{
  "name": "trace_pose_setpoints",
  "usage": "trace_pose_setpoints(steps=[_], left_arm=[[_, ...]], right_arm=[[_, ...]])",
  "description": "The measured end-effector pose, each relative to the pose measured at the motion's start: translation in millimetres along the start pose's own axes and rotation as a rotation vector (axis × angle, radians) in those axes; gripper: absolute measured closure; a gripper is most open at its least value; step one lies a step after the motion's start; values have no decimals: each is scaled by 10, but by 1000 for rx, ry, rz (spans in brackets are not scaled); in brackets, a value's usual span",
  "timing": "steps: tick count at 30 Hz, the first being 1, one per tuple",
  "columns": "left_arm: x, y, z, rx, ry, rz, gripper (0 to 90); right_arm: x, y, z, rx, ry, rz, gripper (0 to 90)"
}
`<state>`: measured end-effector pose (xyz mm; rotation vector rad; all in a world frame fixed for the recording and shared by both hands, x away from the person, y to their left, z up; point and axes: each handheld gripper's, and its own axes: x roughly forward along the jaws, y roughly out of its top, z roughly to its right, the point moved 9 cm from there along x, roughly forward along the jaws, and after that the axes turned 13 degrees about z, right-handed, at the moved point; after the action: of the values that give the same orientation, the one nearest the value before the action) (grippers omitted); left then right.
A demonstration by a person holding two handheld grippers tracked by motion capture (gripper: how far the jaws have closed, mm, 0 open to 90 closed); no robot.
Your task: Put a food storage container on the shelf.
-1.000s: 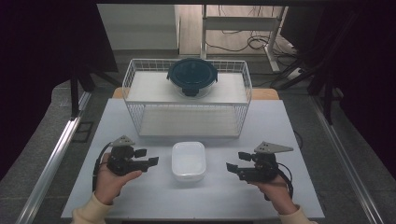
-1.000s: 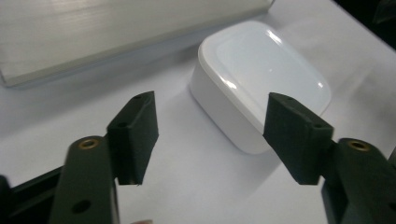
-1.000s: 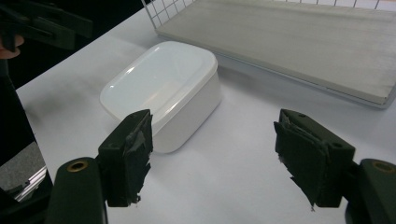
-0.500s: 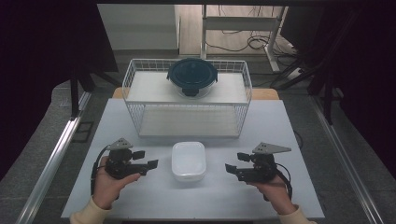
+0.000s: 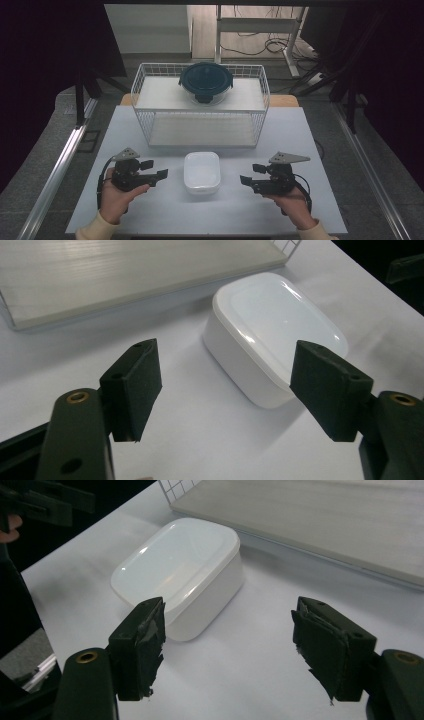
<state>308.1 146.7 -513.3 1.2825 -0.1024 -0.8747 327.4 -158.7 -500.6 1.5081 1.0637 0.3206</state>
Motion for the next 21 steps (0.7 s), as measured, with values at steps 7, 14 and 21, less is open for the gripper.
trace_pose_setpoints(steps=[7,14,21], left_arm=[[79,153,69,-47,-49,1,278],[302,335,148,-116,-107,-11,271],[377,234,103,-161,-122,-45,258]], right_arm=[[74,100,-56,103,35,-5,300],[356,313,-57,129,-3,-43,324],[636,281,-118,167,23,-87,341]])
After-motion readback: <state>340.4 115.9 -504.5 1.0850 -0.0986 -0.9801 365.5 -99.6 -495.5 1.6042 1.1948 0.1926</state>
